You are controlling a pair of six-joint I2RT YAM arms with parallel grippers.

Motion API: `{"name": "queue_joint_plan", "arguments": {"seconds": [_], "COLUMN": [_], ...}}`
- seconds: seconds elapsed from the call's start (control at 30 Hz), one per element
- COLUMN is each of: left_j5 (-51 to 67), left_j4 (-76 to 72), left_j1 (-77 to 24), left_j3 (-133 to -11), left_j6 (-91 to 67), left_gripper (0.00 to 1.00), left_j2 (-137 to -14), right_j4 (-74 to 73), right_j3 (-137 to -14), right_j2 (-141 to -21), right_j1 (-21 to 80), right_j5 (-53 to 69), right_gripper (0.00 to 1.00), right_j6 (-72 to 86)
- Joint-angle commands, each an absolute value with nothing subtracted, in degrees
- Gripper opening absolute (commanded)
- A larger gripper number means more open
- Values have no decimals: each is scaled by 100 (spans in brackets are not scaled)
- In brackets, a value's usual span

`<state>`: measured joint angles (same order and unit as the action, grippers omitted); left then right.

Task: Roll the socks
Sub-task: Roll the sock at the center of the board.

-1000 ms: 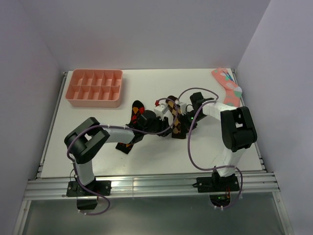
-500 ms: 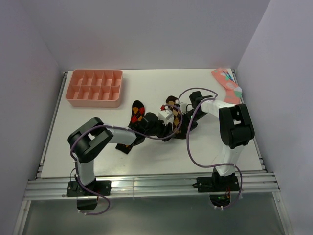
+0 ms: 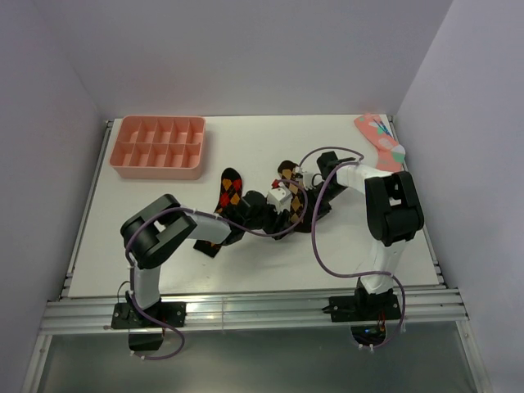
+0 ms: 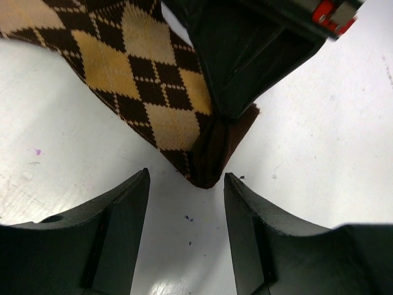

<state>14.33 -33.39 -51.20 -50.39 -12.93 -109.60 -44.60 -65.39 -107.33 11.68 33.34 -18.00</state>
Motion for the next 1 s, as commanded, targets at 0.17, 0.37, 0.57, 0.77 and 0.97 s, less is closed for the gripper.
{"name": "queue_joint_plan", "arguments": {"seconds": [0.17, 0.37, 0.57, 0.77, 0.97], "left_j5": [1441, 1538, 1802, 1644, 1521], "left_j4": [-3621, -3797, -4182, -3912, -3841], "left_j1": [-5159, -5142, -5089, -5071, -5063], "left_j3": [-5335, -5291, -5116, -5308, -5352], "left_j6": [-1222, -1362, -1564, -1582, -1573], "left_gripper": [57, 56, 56, 55, 53], "left_j2": [-11241, -11259, -11215, -11338, -11408], "right_j4": [-4649, -4641, -4641, -4641, -4641], "right_j3": [-6671, -6680, -6688, -6689, -6688], "right_j2": [-10986, -10986, -10978, -10986, -10969], "right_j1": [1099, 1099, 1099, 1099, 1099], "right_j5": [2865, 2813, 2813, 2804, 2795], "right_gripper": [0, 0, 0, 0, 0], "right_j6": [-1802, -1775, -1740, -1723, -1731]}}
